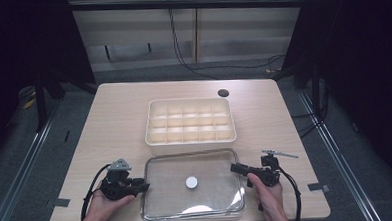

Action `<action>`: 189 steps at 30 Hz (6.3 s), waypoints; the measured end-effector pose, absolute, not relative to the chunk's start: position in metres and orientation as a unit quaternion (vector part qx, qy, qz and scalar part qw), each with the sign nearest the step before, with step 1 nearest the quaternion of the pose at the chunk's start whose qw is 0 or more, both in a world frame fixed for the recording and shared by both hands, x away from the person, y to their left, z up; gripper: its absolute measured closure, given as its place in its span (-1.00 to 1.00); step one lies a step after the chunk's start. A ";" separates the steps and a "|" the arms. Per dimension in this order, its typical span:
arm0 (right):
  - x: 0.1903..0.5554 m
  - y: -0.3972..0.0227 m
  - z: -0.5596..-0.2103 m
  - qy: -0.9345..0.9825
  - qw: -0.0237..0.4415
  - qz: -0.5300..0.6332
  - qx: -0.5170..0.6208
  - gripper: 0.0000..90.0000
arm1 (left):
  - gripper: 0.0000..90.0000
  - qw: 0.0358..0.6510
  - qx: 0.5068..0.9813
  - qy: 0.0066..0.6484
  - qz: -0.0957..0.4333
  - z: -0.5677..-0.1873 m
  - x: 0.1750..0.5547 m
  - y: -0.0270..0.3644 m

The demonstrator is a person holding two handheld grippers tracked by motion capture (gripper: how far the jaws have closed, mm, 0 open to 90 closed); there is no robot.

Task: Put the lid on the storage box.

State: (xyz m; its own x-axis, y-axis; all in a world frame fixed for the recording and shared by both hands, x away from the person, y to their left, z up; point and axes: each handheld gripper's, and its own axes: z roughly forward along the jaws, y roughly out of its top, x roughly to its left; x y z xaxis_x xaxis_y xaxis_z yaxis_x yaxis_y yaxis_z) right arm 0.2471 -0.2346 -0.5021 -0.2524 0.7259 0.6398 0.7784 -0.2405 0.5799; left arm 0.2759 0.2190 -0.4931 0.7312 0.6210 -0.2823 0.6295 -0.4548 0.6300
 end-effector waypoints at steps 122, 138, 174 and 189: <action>0.251 -0.228 -0.450 -0.661 -0.018 -0.531 -0.530 0.44 | 0.58 0.497 0.784 0.370 -0.018 -0.440 0.292 0.231; 0.264 -0.222 -0.437 -0.658 -0.026 -0.546 -0.518 0.45 | 0.59 0.512 0.773 0.374 -0.008 -0.426 0.300 0.240; 0.307 -0.226 -0.403 -0.643 -0.046 -0.566 -0.513 0.46 | 0.54 0.523 0.767 0.370 0.025 -0.396 0.337 0.233; 0.322 -0.230 -0.387 -0.633 -0.049 -0.567 -0.524 0.47 | 0.51 0.530 0.760 0.374 0.033 -0.386 0.351 0.228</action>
